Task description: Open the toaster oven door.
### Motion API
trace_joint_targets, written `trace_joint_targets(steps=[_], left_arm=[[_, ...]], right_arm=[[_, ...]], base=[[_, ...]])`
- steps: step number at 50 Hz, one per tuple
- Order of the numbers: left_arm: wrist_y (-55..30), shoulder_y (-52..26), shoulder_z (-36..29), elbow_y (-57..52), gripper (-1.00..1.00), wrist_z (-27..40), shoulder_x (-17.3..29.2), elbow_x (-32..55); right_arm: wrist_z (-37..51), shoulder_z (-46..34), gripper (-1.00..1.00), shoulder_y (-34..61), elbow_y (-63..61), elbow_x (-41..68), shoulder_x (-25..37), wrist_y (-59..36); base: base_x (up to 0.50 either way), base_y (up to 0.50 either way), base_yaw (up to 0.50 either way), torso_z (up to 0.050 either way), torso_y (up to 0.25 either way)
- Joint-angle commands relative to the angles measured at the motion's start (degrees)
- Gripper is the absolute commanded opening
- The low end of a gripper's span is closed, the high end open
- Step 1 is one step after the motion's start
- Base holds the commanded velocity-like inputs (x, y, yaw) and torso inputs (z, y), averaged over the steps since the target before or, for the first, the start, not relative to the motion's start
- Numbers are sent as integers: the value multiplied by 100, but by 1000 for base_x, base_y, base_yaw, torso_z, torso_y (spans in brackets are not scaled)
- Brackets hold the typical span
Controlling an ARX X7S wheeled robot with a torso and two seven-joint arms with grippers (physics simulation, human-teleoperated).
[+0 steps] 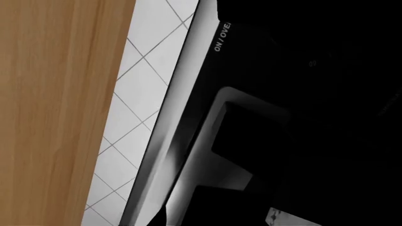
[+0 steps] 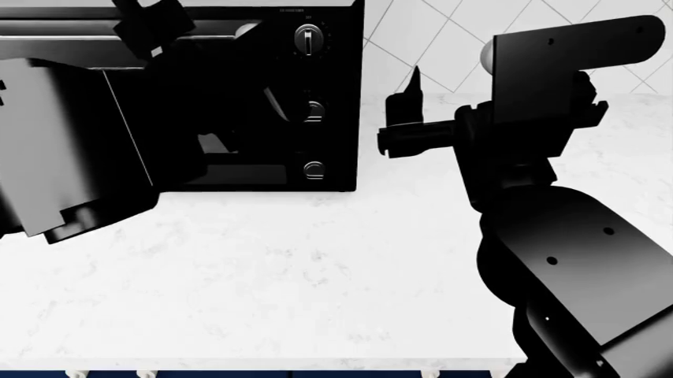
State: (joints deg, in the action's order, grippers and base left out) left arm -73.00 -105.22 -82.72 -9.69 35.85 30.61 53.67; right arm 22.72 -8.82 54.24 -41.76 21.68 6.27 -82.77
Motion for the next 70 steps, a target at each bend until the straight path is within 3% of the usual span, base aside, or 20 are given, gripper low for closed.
trace_joint_targets(steps=[1,7,16,21,36,64,70], left_arm=[[26,28,-113,-140,-100,54,190,-200],[-74,134,97,-409,-100,275,448,27],[-419,450,906,-1158,-100,1191,754,904],[4,893,1525,-1377,-100,1670,1162,1392],[648,1771,2010,-2088,-100,2702,1693,1948],[-366,1815,1682,-2584,-100,4573,1318,3107],[-552,1868,1518,-2746,-100,5402,1275,3693]], right_arm=[[64,-31,100,56,20,61,-3,-20],[98,-52,100,93,28,95,-4,-41],[134,-16,100,110,-55,183,-20,-96],[153,1,100,65,-68,213,6,-82],[231,-30,100,18,-85,297,27,-52],[286,127,100,-219,-164,463,132,115],[310,120,100,-232,-156,491,141,136]], base=[[0,0,0,0,0],[0,0,0,0,0],[0,2,3,0,0],[0,3,4,0,0],[0,4,6,0,0],[0,5,7,0,0],[0,3,4,0,0]])
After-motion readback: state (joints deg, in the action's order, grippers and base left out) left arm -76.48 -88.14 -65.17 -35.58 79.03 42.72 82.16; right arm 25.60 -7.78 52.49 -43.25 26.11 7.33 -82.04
